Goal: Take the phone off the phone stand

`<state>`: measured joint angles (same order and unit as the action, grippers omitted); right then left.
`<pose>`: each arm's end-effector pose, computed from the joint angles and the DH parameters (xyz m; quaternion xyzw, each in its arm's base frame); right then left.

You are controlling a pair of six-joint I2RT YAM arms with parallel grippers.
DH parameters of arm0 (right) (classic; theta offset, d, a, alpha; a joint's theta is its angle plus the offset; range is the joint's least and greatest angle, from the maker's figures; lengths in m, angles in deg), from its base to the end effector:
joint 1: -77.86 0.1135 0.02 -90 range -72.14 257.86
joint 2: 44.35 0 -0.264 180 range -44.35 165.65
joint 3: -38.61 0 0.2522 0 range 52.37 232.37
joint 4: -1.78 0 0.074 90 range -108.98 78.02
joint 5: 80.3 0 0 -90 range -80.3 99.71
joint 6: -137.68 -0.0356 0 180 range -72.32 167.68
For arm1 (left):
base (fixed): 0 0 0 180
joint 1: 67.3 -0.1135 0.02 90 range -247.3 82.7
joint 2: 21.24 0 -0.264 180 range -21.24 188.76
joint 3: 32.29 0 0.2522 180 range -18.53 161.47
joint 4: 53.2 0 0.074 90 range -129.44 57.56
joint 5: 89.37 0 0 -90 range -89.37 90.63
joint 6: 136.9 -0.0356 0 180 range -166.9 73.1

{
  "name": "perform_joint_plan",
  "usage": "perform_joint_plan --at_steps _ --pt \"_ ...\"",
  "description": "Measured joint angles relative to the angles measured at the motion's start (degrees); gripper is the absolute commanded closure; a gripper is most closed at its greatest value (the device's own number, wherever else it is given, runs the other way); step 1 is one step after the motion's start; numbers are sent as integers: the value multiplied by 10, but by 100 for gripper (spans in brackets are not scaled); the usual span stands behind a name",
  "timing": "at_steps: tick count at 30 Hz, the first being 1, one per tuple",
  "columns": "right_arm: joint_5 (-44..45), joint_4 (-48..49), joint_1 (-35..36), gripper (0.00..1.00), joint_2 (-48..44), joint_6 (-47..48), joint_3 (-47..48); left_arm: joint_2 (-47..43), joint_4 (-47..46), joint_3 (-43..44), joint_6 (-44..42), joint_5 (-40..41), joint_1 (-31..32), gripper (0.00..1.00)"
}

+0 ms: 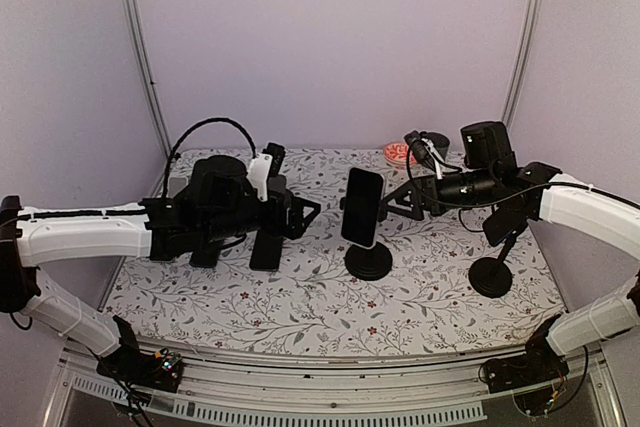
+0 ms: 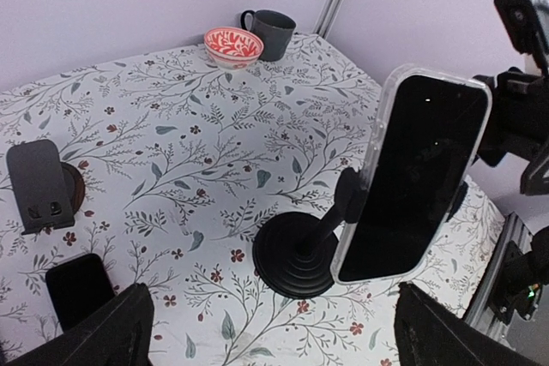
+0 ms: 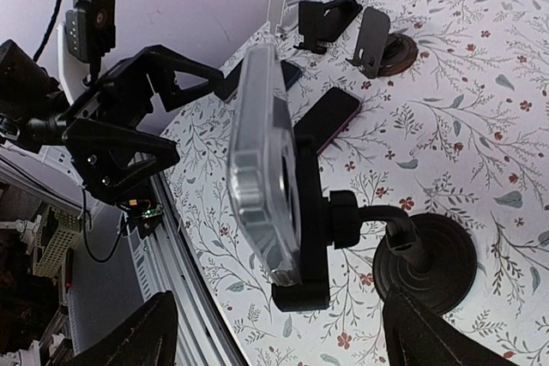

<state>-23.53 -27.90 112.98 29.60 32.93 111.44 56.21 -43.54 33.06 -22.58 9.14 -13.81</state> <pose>0.2246 0.1818 0.3091 -0.2863 0.7951 0.4250 0.3244 0.1891 -0.2466 0.2778 0.1676 0.8095 -0.3035 0.4739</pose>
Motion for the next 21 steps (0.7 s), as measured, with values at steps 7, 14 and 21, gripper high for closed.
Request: perform_joint_plan --at_steps 7,14,21 --pt "-7 2 15 29 2 -10 -16 15 -4 0 6 2 8 1" --pt "-7 10 16 42 31 -9 -16 21 -4 0 6 6 12 1" --pt "-7 10 16 60 39 -10 -16 21 -8 0 5 13 13 1"
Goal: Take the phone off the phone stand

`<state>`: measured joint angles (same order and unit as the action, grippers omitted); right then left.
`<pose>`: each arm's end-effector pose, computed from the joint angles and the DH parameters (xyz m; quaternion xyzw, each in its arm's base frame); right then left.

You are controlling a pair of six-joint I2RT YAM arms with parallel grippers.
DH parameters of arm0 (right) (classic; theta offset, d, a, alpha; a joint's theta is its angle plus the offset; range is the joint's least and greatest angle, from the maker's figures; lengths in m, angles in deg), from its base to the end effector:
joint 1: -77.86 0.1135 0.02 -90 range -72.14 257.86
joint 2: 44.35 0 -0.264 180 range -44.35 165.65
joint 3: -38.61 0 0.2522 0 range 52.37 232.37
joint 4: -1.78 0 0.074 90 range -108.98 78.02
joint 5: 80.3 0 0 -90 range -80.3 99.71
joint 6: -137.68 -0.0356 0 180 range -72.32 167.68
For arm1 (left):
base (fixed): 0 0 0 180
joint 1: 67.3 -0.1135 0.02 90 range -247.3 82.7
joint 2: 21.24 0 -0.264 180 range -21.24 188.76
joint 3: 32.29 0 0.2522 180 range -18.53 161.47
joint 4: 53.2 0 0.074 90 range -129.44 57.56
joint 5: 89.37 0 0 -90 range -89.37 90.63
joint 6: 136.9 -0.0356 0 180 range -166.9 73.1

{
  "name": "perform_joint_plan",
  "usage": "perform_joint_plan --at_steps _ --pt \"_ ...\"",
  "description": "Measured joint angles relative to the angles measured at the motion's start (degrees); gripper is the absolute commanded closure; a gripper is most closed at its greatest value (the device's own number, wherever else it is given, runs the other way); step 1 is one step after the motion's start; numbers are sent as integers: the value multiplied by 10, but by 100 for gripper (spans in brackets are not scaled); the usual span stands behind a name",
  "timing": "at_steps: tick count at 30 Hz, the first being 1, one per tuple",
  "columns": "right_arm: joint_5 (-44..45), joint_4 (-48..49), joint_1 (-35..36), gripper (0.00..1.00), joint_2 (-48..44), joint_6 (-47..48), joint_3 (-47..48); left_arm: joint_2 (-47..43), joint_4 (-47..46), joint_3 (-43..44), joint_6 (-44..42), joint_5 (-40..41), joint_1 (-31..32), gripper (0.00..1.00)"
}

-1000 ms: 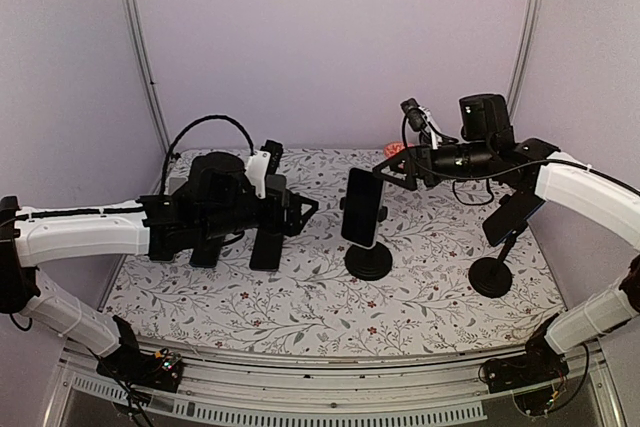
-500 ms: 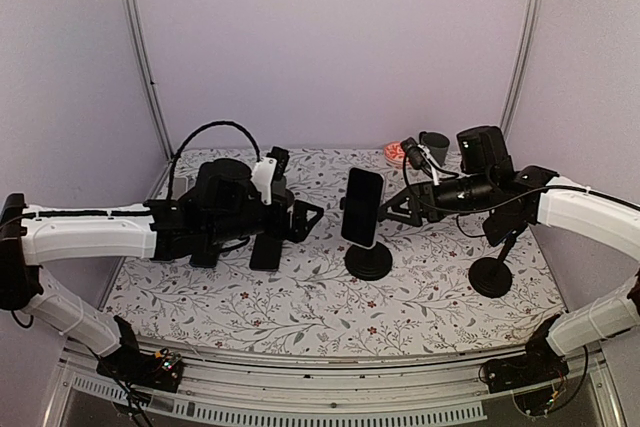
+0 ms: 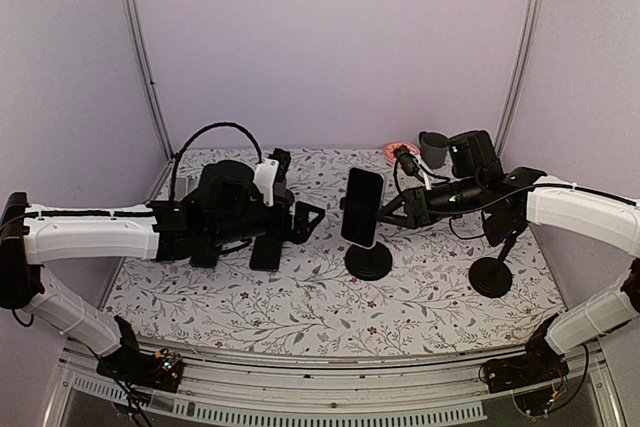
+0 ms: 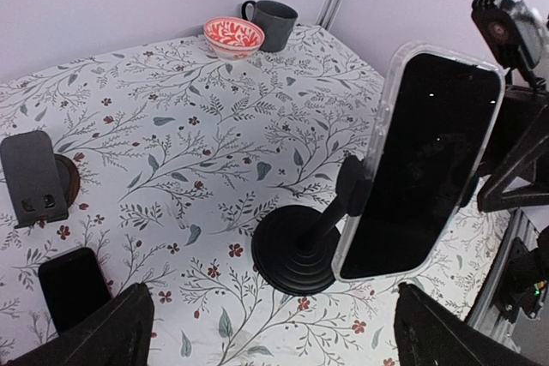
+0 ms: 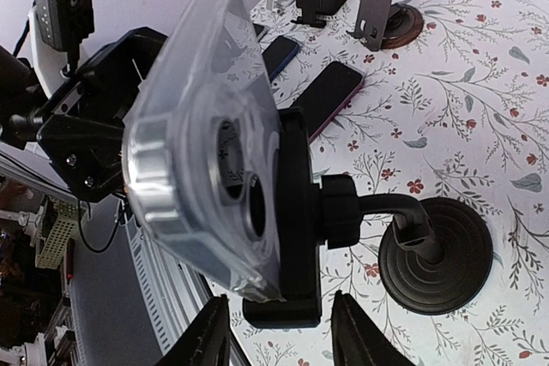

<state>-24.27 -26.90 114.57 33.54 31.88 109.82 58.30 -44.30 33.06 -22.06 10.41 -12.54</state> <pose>0.2282 0.1950 0.2824 -0.2860 0.8113 0.4269 0.2788 0.1878 -0.2554 0.2685 0.1692 0.8152 -0.2970 0.4675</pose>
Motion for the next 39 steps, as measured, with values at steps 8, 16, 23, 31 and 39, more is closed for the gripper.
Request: perform_joint_plan --at_steps 8,16,23,31,39 --pt "0 0 0 74 4 2 0 9 -4 0 -2 1 1 1" --pt "2 1 0 84 5 6 3 26 -24 0 -14 -14 15 1" --pt "2 2 0 92 5 6 3 70 -61 2 -11 -57 33 1" --pt "2 3 0 97 5 6 3 124 -90 26 0 -92 34 1" --pt "2 4 0 100 5 6 3 160 -110 64 4 -109 34 1"
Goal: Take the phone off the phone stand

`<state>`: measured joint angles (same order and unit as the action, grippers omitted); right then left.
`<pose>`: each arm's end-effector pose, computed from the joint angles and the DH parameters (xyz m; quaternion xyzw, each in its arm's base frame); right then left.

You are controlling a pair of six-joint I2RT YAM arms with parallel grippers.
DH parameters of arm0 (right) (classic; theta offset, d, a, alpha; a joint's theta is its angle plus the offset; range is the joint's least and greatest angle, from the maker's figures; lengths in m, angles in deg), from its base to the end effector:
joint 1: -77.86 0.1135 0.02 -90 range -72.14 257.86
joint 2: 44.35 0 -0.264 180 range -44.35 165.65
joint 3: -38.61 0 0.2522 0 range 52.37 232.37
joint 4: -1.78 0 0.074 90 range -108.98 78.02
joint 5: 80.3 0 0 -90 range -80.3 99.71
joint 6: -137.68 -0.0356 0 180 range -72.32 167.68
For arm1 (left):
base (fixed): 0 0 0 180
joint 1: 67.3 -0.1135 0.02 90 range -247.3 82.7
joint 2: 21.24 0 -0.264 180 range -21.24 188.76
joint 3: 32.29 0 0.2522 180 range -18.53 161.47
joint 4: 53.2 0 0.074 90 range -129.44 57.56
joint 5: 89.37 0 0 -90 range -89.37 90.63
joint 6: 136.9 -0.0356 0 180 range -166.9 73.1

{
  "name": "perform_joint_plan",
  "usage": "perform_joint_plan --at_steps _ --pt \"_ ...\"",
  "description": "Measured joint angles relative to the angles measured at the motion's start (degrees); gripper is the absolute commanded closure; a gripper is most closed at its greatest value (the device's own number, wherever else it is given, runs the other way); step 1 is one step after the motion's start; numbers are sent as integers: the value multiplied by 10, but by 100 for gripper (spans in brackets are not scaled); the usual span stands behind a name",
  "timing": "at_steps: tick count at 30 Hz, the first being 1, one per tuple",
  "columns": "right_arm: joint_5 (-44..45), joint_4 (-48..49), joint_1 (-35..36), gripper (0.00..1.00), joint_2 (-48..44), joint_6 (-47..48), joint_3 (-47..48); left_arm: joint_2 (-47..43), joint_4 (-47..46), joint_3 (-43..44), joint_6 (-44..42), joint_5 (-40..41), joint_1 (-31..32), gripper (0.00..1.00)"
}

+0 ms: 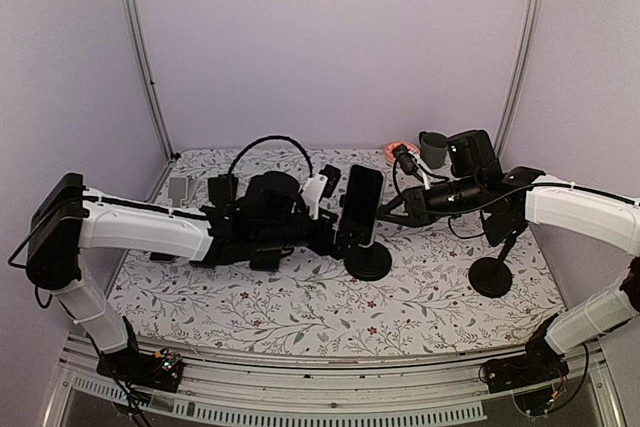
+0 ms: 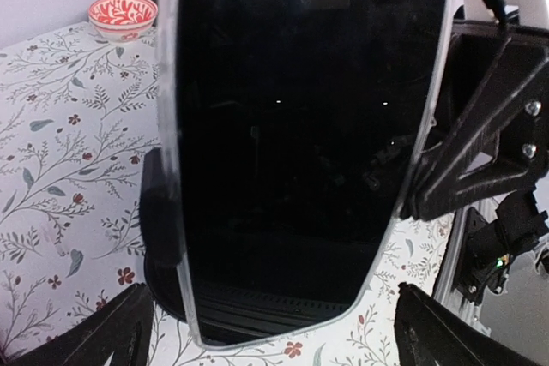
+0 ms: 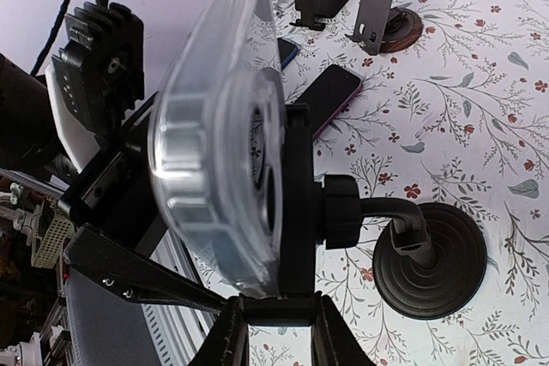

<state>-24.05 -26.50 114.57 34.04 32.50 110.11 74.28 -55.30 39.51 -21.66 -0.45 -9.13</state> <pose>0.2302 0.1963 0.2822 -0.2900 0.8096 0.4245 0.2835 0.1989 -0.3217 0.2344 0.2395 0.7917 -0.3797 0.4143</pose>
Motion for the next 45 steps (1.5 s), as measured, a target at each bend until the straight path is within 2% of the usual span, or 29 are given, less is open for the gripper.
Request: perform_joint_plan --at_steps 9,13,17,26,35,45 --pt "0 0 0 100 0 0 0 45 7 59 -1 12 14 1" --pt "0 0 0 100 0 -1 0 62 19 79 -1 35 20 4" --pt "0 0 0 100 0 -2 0 65 35 84 1 59 22 10" --pt "3 5 0 100 0 0 -2 65 44 84 7 91 27 34" --pt "2 9 0 100 0 3 -4 62 35 76 14 90 25 47" --pt "3 21 1 100 -3 10 -12 56 32 67 21 76 17 55"
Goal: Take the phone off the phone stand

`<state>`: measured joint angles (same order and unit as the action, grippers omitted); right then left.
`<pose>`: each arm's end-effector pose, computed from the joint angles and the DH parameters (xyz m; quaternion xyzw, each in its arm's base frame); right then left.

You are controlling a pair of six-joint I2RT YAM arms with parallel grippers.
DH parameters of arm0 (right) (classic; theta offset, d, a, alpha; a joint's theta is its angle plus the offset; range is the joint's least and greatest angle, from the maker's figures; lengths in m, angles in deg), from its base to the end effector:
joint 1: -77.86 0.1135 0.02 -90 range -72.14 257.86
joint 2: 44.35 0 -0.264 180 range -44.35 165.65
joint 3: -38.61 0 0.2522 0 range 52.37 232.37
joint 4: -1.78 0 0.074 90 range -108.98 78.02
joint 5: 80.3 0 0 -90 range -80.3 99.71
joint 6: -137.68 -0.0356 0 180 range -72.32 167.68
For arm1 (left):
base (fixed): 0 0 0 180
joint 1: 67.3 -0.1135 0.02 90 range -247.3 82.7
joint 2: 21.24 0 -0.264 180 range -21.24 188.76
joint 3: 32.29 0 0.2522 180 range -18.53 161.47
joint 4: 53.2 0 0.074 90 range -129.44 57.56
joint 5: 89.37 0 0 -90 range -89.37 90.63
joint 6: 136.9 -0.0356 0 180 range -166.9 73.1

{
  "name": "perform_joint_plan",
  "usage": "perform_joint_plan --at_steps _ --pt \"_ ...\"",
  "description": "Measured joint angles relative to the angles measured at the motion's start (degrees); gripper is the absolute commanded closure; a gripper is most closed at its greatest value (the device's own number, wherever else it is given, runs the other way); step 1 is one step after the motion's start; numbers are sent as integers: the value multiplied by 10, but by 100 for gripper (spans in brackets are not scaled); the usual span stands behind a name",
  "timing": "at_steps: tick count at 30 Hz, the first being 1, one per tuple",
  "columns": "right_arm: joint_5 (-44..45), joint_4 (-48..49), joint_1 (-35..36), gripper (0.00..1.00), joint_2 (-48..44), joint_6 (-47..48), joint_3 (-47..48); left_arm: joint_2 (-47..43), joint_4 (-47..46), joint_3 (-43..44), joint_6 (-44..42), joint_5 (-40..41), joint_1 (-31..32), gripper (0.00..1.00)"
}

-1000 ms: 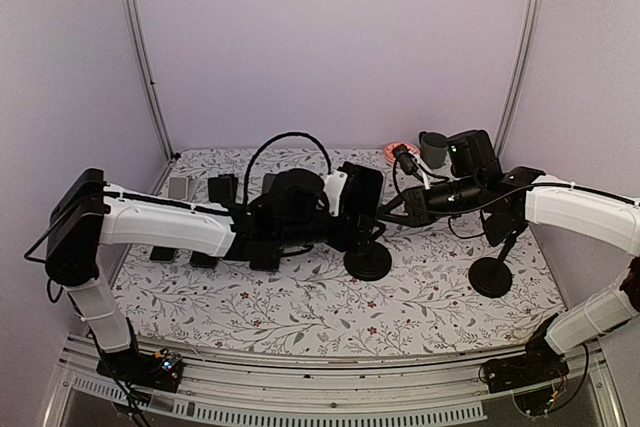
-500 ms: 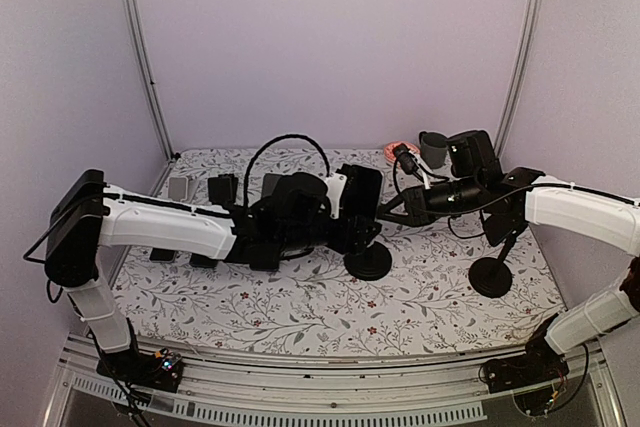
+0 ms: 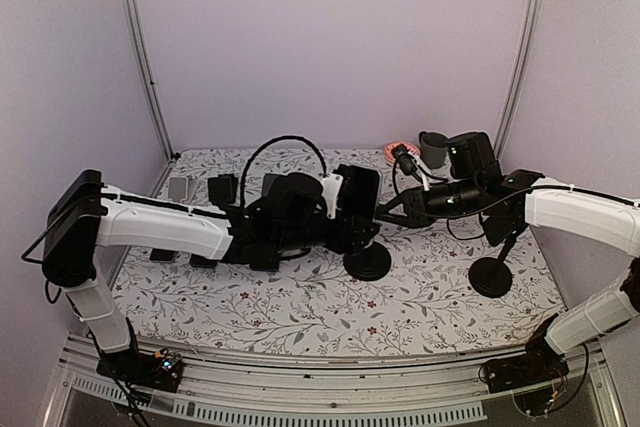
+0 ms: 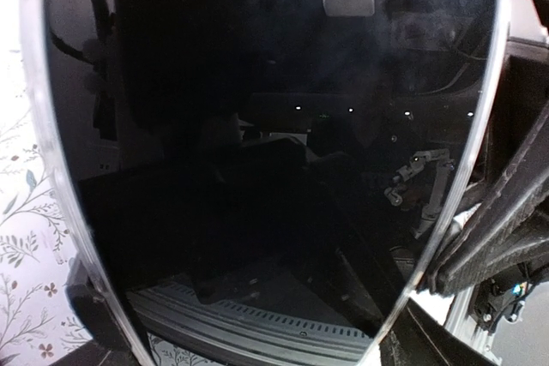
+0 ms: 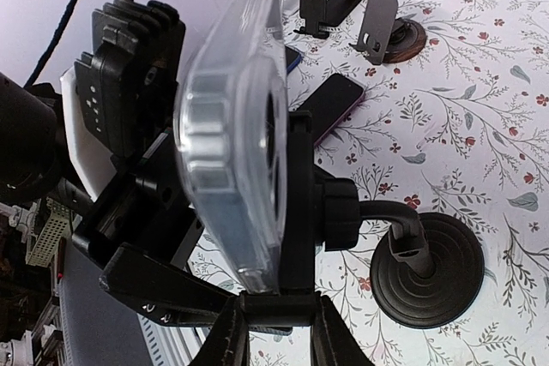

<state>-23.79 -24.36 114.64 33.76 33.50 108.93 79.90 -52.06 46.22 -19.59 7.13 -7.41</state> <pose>0.2297 0.1963 0.2798 -0.2984 0.8023 0.4232 0.2969 0.2061 -0.3474 0.2314 0.2048 0.8113 -0.3418 0.4277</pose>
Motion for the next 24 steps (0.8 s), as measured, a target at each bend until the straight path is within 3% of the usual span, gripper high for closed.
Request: perform_joint_plan --at_steps 14,24 --pt "8 5 0 100 -8 4 -9 -13 -1 -13 1 -47 -18 62" --pt "5 1 0 100 -9 7 -9 -23 -35 -37 -50 -117 -34 65"
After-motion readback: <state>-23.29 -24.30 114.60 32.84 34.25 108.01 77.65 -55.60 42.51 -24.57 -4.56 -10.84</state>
